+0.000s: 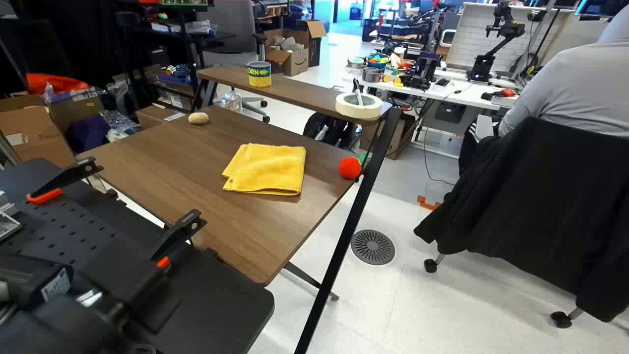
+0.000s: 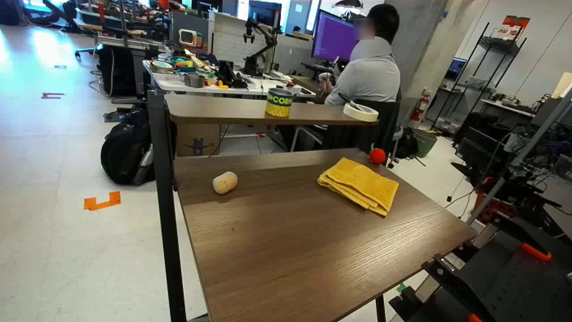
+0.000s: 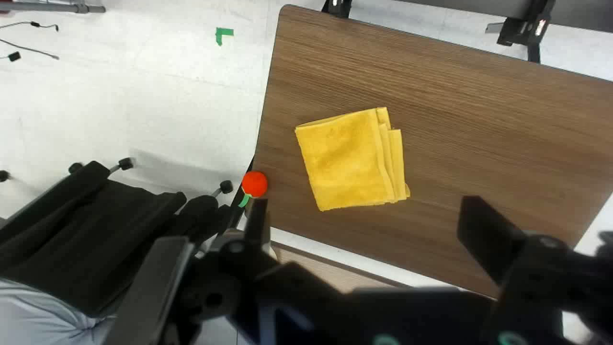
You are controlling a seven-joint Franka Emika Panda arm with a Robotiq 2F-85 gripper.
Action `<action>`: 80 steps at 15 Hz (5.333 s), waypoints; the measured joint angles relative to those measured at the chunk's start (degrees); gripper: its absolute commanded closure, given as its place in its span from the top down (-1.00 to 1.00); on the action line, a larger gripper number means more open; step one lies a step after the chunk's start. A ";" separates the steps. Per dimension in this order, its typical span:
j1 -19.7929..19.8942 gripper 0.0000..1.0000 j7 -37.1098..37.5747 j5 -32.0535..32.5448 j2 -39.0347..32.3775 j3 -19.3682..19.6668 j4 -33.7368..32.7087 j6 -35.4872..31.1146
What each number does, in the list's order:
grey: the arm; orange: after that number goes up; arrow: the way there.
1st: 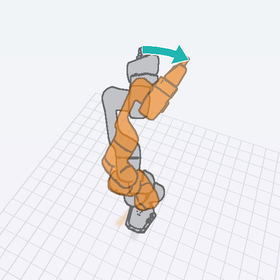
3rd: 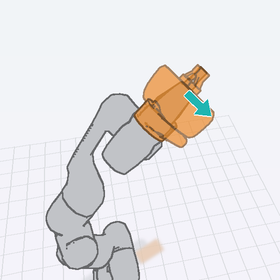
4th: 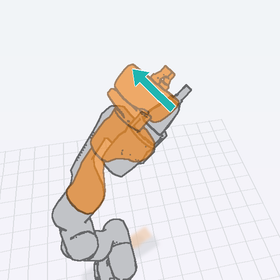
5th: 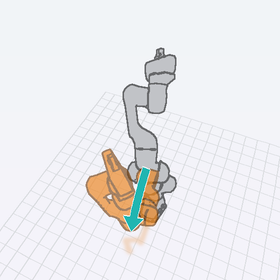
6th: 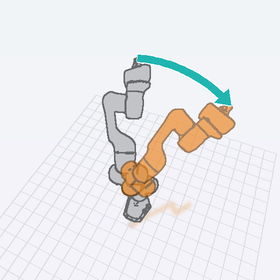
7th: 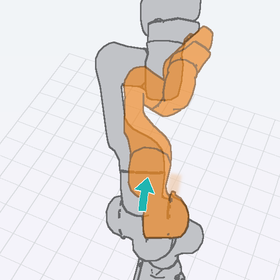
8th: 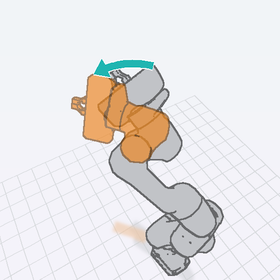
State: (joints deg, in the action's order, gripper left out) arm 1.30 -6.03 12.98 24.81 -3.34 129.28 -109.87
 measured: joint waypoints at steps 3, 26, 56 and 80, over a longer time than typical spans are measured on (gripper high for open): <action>0.00 1.00 0.00 0.00 0.01 0.00 -0.15 0.00; 0.00 1.00 0.01 0.00 0.01 0.00 -0.19 0.00; 2.51 1.00 23.20 -3.88 -33.38 3.10 -7.68 -18.81; -2.55 1.00 34.03 -11.02 -69.37 7.41 -31.04 -32.41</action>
State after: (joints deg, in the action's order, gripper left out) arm -1.25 27.99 1.95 -44.56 4.07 98.23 -142.28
